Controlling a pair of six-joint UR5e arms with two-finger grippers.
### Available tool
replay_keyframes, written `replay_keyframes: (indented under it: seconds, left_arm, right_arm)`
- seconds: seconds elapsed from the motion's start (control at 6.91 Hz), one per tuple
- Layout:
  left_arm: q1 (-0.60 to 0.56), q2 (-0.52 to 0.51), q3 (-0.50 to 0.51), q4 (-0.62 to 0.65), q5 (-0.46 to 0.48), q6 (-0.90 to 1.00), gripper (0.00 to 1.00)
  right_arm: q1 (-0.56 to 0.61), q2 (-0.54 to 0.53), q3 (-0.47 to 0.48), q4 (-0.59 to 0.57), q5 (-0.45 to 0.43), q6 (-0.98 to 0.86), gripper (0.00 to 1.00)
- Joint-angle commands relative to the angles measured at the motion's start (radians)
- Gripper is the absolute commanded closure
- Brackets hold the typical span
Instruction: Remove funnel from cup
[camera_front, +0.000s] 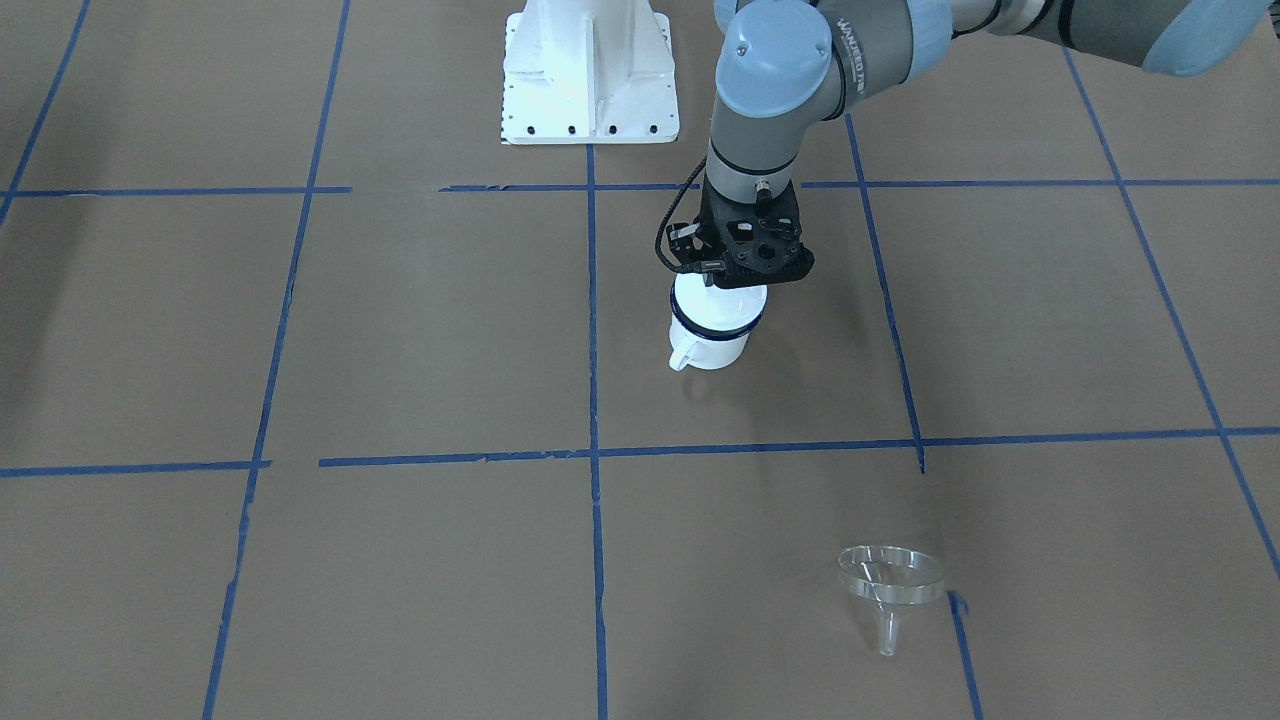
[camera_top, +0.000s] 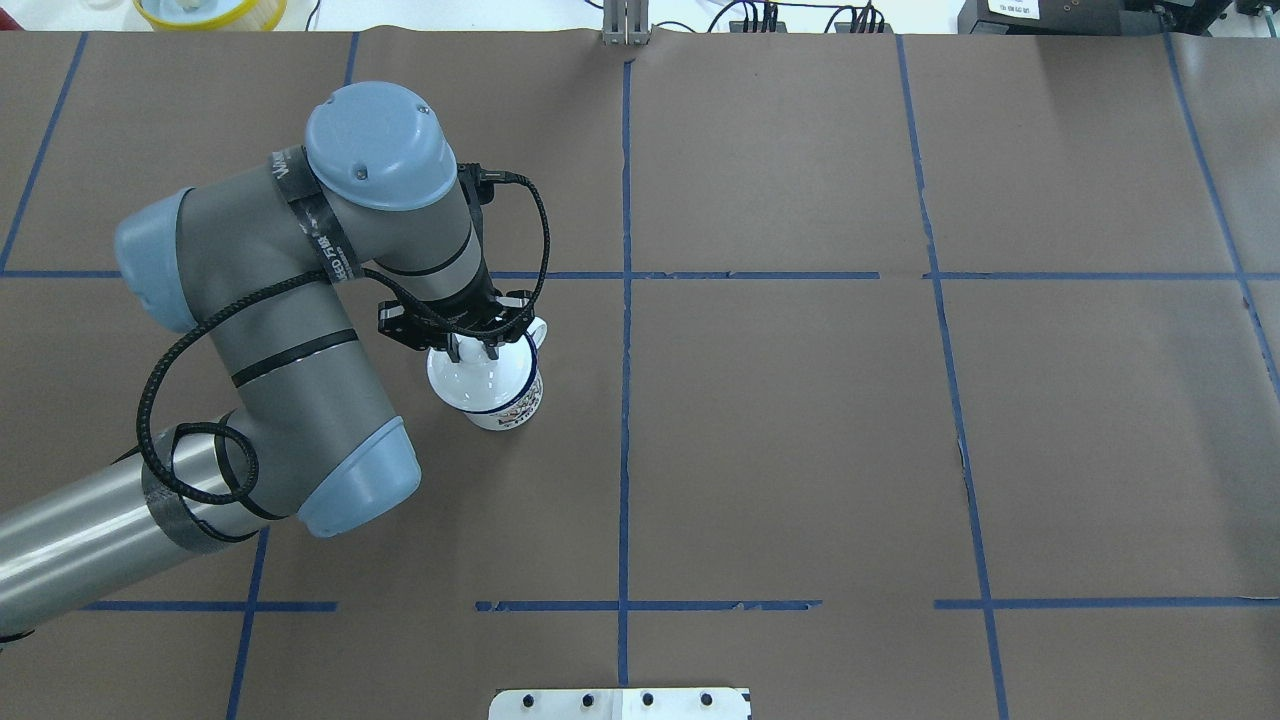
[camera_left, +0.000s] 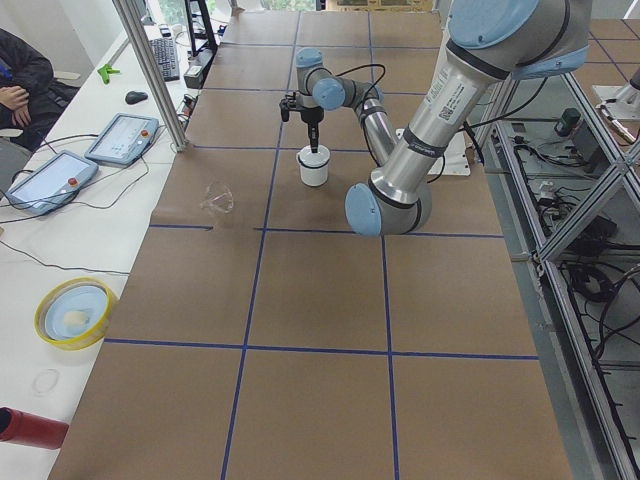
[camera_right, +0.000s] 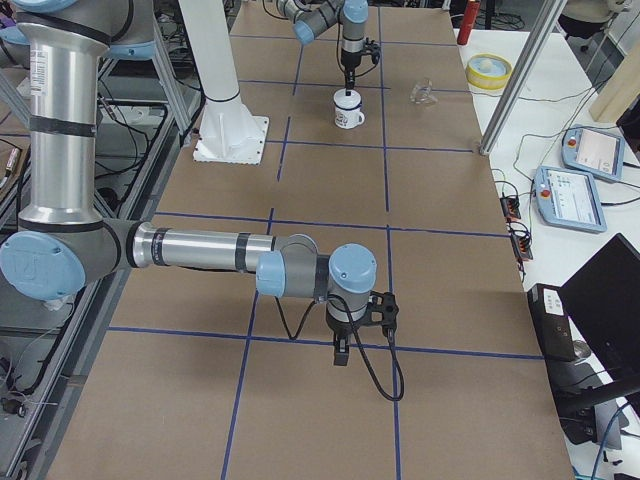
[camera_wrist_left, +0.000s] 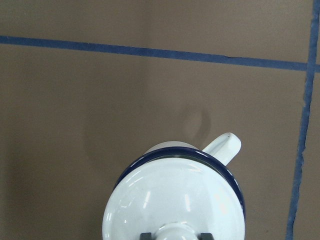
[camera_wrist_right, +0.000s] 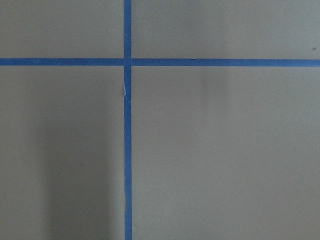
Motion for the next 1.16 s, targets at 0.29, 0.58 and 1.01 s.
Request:
replay_keyframes:
  seconds: [0.29, 0.58, 1.01]
  left_arm:
    - [0.002, 0.005, -0.007, -0.048, -0.005, -0.079, 0.11]
    - [-0.023, 0.023, -0.056, -0.044, 0.0, -0.069, 0.0]
    - [-0.281, 0.159, -0.178, -0.031, -0.012, 0.298, 0.0]
  right_arm:
    - [0.0, 0.0, 0.0, 0.0, 0.0, 0.0, 0.0]
    - [0.0, 0.0, 0.0, 0.0, 0.0, 0.0, 0.0]
    - [0.0, 0.0, 0.0, 0.0, 0.0, 0.0, 0.0]
